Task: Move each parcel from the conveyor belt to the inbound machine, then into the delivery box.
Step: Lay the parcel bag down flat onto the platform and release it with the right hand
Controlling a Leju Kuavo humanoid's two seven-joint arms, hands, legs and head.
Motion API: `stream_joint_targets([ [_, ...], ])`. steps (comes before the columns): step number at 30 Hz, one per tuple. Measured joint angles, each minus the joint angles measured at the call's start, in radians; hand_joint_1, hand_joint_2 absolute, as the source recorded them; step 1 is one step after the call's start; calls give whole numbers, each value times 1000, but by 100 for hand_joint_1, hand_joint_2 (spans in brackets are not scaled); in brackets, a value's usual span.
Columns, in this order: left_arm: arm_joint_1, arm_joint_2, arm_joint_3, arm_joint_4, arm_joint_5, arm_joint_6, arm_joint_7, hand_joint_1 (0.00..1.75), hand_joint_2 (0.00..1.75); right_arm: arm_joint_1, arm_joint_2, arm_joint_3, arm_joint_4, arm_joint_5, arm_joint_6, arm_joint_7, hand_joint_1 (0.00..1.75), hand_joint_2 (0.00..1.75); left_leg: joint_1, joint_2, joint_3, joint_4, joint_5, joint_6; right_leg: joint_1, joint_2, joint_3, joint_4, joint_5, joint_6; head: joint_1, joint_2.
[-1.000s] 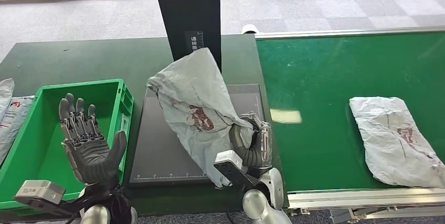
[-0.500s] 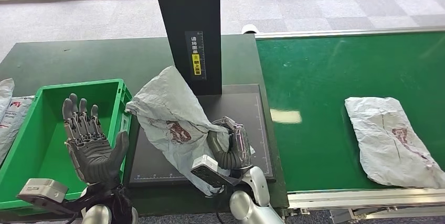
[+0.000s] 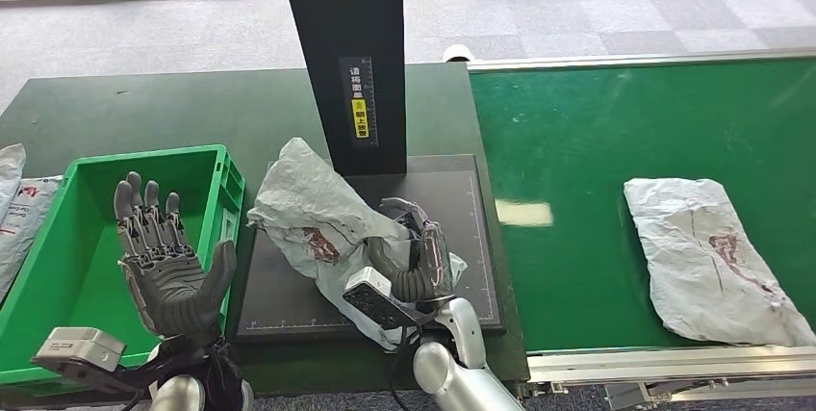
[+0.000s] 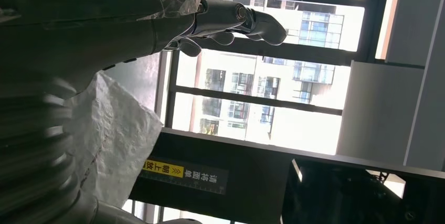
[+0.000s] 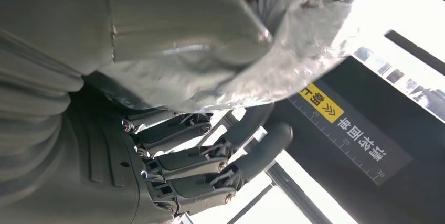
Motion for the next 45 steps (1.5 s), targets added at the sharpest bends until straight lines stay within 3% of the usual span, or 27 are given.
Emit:
stream_joint_targets([
  [23,0,0,-2,0,-22,-2,0,0,175,4,1,-4,-18,38,-3,-12,0,175,0,0,0,0,0,0,0,0,0,0,0,0,0,0],
  [26,0,0,-2,0,-25,1,0,0,175,29,-1,-29,-94,25,-3,-66,0,175,-1,0,0,0,0,0,0,0,-1,0,0,0,0,0],
  [32,-1,0,-2,10,-32,3,0,0,175,117,-13,-93,-393,-82,-4,-202,0,175,-2,0,0,0,-1,0,0,0,-1,0,0,0,0,0],
  [37,-3,0,-2,27,-34,6,0,0,175,157,-20,-107,-531,-80,-4,-185,0,175,-3,3,1,0,-1,0,0,2,-1,0,0,0,0,0],
  [45,-4,0,-2,39,-35,7,0,0,175,183,-23,-121,-600,-76,-3,-182,0,175,-3,3,2,0,-1,0,0,2,0,0,0,0,0,0],
])
